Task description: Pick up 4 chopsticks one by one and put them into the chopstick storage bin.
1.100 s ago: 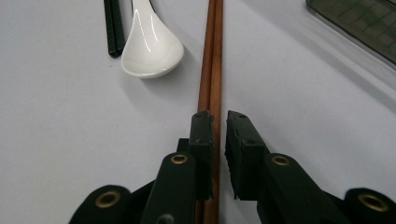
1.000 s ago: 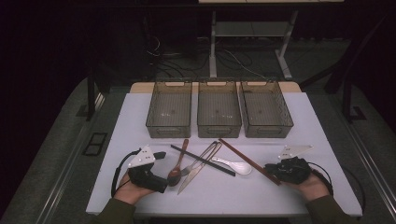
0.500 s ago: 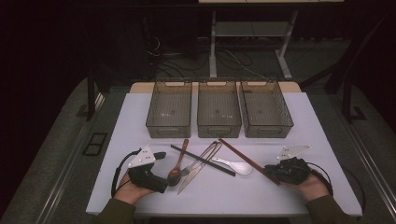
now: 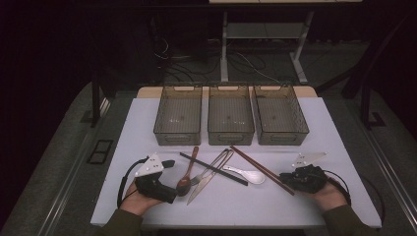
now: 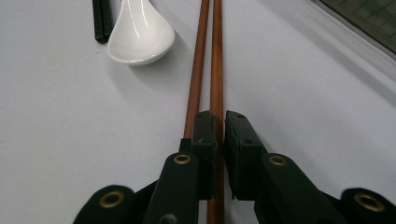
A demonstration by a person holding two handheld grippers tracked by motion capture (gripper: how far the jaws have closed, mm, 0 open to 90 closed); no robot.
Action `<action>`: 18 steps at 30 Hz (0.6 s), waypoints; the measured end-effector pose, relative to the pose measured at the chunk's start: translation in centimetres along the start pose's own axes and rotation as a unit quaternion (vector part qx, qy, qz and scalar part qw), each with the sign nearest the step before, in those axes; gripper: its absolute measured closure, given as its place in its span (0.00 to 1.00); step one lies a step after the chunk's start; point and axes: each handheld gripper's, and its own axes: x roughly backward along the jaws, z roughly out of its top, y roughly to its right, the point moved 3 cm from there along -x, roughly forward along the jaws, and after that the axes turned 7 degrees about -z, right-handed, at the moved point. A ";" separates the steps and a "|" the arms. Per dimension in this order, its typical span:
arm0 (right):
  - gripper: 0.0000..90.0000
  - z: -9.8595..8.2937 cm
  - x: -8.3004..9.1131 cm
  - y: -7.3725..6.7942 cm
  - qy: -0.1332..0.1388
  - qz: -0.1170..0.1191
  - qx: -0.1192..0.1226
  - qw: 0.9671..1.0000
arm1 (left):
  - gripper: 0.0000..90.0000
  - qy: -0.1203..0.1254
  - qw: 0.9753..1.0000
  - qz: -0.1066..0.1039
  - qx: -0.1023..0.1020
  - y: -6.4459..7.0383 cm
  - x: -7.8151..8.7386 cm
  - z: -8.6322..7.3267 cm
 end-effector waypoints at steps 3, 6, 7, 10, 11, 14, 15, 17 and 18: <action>0.91 0.2 -0.1 0.0 0.003 0.003 -0.004 1.000 | 0.04 -0.001 1.000 0.000 0.001 0.0 -0.1 0.0; 0.91 0.3 -0.2 0.1 0.008 0.005 -0.006 1.000 | 0.04 -0.001 1.000 -0.001 0.003 0.1 -0.1 0.0; 0.91 0.4 -0.2 0.1 0.009 0.007 -0.007 1.000 | 0.04 -0.002 1.000 -0.001 0.002 0.0 -0.2 0.0; 0.91 0.5 -0.4 0.1 0.010 0.010 -0.009 1.000 | 0.04 -0.002 1.000 -0.001 0.002 0.0 -0.2 0.0; 0.91 0.5 -0.5 0.2 0.011 0.010 -0.008 1.000 | 0.04 -0.001 1.000 -0.002 0.003 0.1 -0.2 0.0; 0.91 0.8 -0.8 0.1 0.007 0.009 -0.006 1.000 | 0.04 -0.002 1.000 -0.003 0.000 0.1 -0.3 0.0; 0.91 0.9 -1.0 0.1 0.007 0.009 -0.003 1.000 | 0.04 -0.002 1.000 -0.004 0.000 0.1 -0.3 0.0; 0.91 1.1 -1.2 0.0 0.009 0.013 0.000 1.000 | 0.04 -0.001 1.000 -0.004 0.003 0.1 -0.3 -0.1; 0.91 1.2 -1.3 0.0 0.008 0.011 0.002 1.000 | 0.04 -0.003 1.000 -0.005 0.002 0.1 -0.3 -0.1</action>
